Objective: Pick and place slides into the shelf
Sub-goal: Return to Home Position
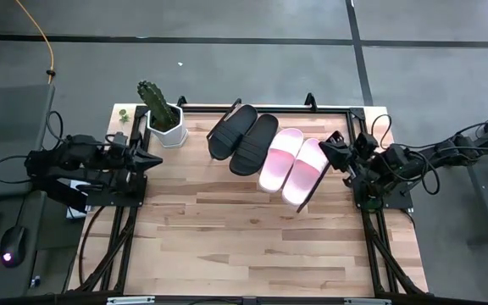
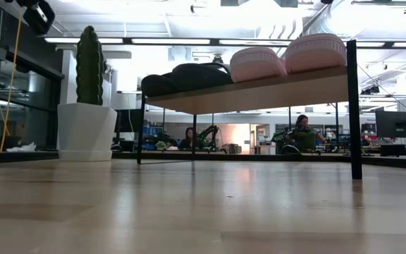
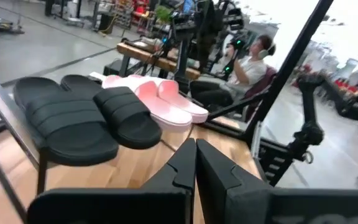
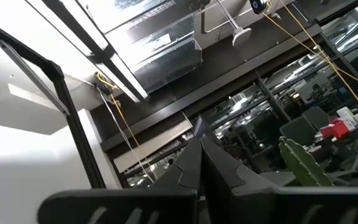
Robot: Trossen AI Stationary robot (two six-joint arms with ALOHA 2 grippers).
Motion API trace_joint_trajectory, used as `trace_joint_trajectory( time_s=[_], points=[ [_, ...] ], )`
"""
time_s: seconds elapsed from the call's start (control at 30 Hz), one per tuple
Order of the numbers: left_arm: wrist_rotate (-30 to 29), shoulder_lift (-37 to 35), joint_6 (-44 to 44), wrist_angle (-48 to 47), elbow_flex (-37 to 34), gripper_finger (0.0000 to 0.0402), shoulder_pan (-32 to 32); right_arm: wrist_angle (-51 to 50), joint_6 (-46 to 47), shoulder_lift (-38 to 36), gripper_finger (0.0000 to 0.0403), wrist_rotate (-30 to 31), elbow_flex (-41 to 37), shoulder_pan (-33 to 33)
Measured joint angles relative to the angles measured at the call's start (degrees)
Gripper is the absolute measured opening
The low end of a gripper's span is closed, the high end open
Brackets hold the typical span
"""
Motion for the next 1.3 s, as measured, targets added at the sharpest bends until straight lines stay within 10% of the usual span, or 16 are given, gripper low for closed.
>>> trace_joint_trajectory(
  time_s=[0.8,1.3],
  points=[
    [2.27,-9.79,-9.08,45.00,-34.54,0.0000,-0.01,-3.35,5.43,0.01,0.0000,0.53,0.00,0.00],
    [2.24,-9.28,-8.86,43.49,-34.74,0.0000,0.00,-4.22,2.61,0.00,0.0000,0.52,0.00,0.00]
  ],
)
